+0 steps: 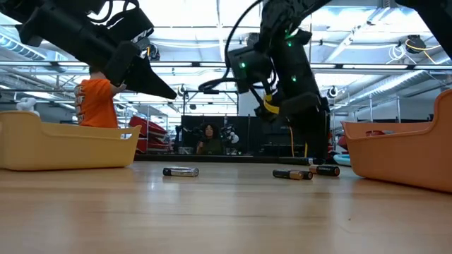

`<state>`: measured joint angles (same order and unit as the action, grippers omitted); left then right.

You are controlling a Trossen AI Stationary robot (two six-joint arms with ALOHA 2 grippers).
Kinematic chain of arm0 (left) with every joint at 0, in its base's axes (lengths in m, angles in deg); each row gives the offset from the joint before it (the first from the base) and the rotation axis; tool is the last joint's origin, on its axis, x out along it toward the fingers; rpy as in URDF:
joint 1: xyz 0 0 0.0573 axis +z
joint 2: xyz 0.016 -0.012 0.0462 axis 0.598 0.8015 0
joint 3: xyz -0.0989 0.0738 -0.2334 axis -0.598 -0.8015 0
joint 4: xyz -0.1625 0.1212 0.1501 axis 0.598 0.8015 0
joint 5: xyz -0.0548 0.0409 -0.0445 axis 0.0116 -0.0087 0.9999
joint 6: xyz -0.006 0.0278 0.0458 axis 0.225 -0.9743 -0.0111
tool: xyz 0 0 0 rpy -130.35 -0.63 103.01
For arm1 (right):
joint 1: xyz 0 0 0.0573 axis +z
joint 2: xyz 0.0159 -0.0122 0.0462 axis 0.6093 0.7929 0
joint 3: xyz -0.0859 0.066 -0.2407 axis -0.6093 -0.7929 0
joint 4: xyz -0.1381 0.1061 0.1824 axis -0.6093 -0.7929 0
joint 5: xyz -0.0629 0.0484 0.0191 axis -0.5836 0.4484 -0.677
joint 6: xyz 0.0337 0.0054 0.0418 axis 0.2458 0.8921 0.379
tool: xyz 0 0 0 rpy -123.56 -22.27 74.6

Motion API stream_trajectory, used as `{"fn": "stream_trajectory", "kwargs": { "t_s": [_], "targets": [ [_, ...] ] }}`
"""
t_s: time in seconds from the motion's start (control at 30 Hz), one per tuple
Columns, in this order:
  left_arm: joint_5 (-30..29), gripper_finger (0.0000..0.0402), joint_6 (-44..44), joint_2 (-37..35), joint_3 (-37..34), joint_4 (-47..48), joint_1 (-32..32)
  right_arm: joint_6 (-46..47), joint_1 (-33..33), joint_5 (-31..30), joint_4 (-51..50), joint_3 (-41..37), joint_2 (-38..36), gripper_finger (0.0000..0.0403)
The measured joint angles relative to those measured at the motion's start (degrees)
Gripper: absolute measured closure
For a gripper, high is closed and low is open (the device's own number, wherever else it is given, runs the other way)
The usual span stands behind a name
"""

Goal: Sort batteries
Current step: Put the black battery into the orange bin

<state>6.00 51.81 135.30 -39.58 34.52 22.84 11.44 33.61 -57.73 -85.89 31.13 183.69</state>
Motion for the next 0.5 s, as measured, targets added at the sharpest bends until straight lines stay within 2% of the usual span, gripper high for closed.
{"fn": "stream_trajectory", "kwargs": {
  "t_s": [0.23,0.4,0.5],
  "targets": [
    [0.0,0.0263,0.0,0.0,0.01,0.07,0.0,0.36,-0.06,5.24,4.4,-2.92,0.0,0.0062],
    [0.0,0.0263,0.0,0.0,-0.01,0.1,0.0,0.62,-0.13,5.06,6.29,-3.95,0.0,0.0067],
    [0.0,0.0263,0.0,0.0,-0.01,0.13,0.0,0.59,0.4,4.84,8.3,-4.57,0.0,0.0084]
  ]
}}
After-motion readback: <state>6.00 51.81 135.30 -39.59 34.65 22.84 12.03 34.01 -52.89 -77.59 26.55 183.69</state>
